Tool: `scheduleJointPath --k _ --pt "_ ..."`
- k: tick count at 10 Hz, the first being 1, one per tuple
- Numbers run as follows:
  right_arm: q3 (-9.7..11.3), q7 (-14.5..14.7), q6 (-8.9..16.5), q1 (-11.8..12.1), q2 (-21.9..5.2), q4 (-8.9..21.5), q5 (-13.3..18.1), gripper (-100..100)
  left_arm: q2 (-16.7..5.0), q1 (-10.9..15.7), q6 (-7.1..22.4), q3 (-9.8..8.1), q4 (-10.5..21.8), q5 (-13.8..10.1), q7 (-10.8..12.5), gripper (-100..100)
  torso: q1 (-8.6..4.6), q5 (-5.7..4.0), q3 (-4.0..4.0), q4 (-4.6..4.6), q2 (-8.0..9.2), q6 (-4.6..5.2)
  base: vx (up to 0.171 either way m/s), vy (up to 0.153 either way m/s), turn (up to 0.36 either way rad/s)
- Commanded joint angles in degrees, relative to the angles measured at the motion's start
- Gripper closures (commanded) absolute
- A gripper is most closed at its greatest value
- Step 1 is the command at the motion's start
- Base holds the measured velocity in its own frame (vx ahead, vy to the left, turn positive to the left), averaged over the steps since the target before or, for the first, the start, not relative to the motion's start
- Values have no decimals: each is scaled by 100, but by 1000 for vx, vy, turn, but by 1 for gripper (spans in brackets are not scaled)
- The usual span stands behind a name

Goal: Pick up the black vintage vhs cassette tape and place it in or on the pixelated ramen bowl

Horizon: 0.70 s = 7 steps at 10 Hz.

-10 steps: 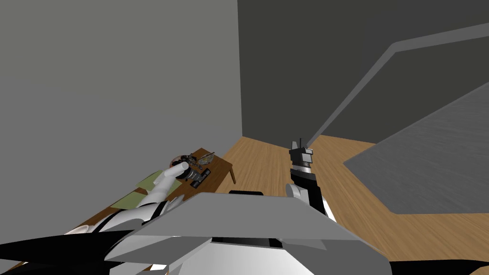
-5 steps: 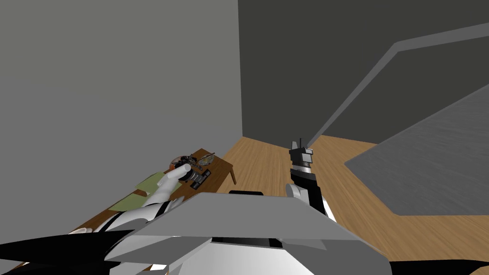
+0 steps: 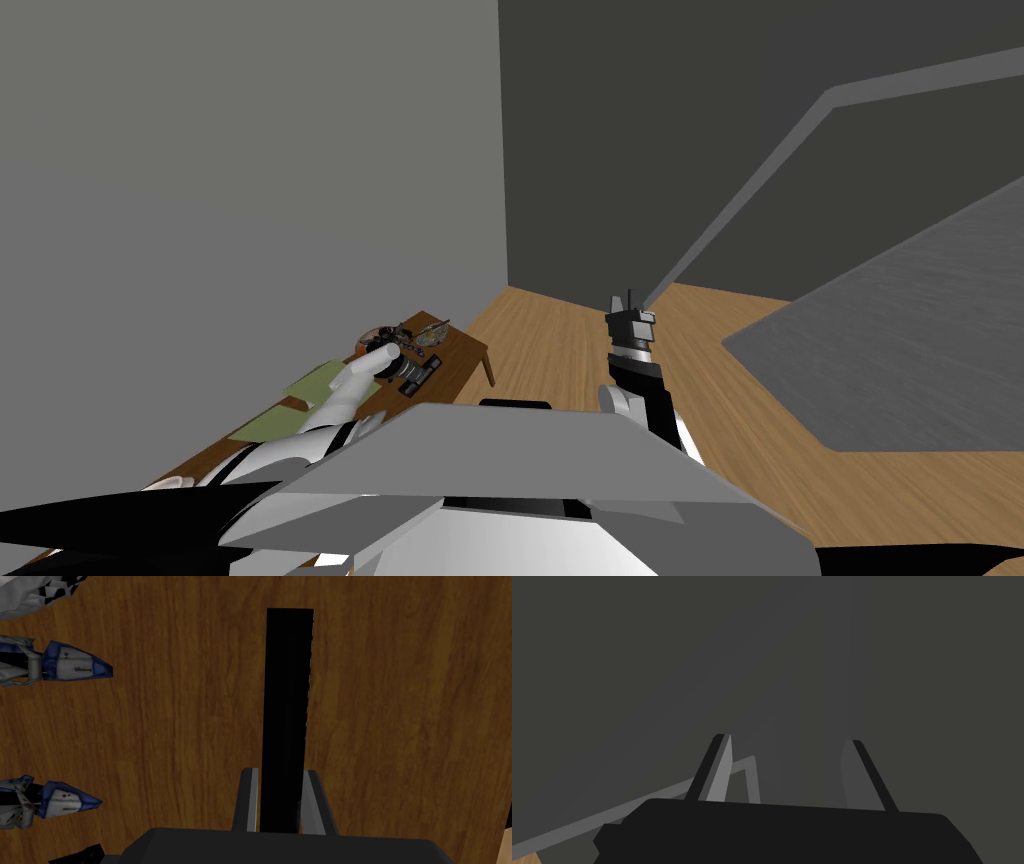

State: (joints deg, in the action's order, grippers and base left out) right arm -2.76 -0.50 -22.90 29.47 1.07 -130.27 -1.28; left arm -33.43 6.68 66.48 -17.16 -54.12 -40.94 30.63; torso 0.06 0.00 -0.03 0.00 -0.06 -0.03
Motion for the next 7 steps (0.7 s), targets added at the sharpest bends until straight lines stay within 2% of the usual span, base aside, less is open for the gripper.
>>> scheduleJointPath --k 1,3,4,5,7 --pt "0 0 0 0 0 0 0 0 -143 -14 194 -26 -178 -66 66 100 0 0 0 0 0 0 -30 -23 -9" --pt "0 0 0 0 0 0 0 0 -146 1 178 -25 -156 -65 53 100 -11 -5 9 4 14 -2 -23 -17 0" --pt "0 0 0 0 0 0 0 0 -152 -2 199 -26 -173 -66 64 0 -7 -2 6 3 9 -1 0 0 0" --pt "0 0 0 0 0 0 0 0 -272 35 330 -169 -122 -85 149 100 -3 -2 3 2 5 -1 -21 -45 -214" --pt "1 0 0 -1 1 0 0 0 -464 93 536 -391 -57 -120 280 100 -27 -8 7 8 8 12 -35 -54 -282"
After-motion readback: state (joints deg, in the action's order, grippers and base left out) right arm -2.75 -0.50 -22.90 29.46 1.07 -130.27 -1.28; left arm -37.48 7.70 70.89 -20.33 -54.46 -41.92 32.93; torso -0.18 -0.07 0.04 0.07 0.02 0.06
